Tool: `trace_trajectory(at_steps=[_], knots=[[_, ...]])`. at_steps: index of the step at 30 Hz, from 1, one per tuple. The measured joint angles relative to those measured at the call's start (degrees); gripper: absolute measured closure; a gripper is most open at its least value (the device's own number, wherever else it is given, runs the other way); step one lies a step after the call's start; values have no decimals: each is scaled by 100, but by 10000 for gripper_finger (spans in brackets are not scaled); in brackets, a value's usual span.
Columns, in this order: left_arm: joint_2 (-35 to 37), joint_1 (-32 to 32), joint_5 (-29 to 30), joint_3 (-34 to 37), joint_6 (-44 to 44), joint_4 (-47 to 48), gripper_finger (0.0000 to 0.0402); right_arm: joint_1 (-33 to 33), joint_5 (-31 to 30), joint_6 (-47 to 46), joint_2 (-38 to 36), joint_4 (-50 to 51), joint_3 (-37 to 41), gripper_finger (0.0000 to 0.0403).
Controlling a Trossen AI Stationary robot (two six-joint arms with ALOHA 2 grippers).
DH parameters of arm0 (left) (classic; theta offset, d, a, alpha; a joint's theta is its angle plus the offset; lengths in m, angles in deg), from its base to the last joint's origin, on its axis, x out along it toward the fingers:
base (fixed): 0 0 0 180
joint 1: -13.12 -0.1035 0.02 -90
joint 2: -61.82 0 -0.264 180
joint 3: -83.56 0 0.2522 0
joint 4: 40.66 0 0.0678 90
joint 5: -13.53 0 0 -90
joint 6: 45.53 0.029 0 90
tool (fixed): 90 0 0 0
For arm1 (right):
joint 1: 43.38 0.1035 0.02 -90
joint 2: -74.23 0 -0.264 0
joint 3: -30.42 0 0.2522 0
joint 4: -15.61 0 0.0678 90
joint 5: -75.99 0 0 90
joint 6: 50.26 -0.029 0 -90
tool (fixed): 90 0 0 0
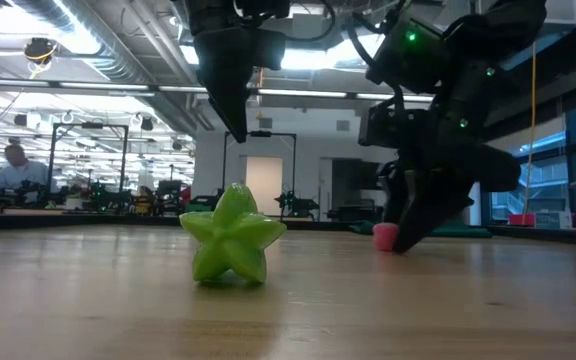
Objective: Pick and placing Produce into tupperware
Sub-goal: Put the pink peach into the transparent bin
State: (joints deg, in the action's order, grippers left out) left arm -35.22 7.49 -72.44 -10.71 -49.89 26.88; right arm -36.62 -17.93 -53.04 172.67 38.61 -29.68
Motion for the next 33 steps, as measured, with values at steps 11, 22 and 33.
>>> trace_trajectory(at_steps=[11,22,33], knots=[[0,0,-1,0,-1,-2,193,4,-17,-33,4,72,-46,301],[-2,0,0,0,1,5,193,1,-44,-985,-792,3068,-1713,292],[-3,0,1,0,374,-42,193,1252,378,-5367,-1925,6227,-2945,289]])
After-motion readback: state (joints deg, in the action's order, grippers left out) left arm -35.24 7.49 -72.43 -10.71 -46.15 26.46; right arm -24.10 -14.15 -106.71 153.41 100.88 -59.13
